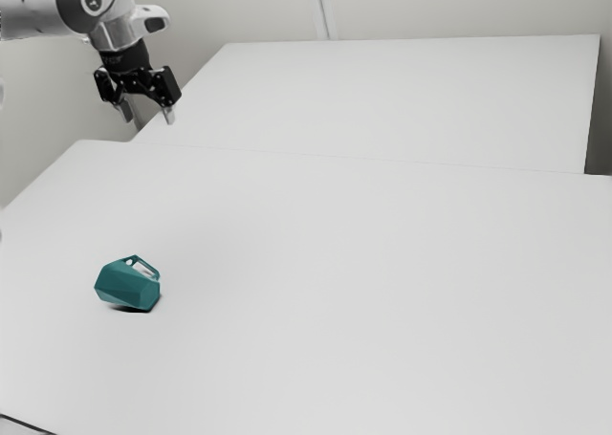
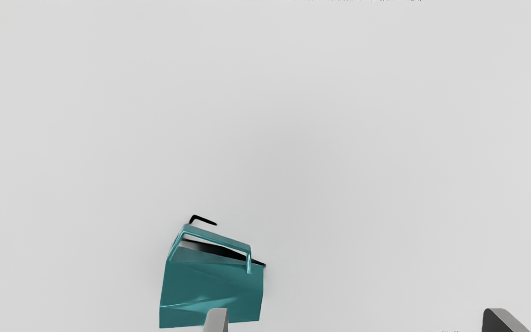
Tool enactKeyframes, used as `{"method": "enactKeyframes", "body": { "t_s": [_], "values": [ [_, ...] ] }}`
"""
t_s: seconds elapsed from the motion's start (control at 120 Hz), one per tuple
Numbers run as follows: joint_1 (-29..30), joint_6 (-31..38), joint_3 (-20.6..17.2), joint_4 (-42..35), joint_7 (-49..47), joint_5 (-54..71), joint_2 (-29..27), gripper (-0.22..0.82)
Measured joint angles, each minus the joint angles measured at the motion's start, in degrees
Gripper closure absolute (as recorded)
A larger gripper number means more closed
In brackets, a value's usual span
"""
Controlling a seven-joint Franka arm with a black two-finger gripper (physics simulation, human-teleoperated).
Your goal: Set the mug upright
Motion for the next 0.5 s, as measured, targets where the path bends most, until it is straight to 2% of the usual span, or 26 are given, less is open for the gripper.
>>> {"method": "enactKeyframes", "body": {
  "t_s": [0.333,0.5],
  "values": [
    [1.4,1.1,-0.6,-0.3,0.8,-2.7,2.0,0.00],
    [7.1,2.1,-0.7,-3.3,1.9,-7.8,1.4,0.00]
  ]
}}
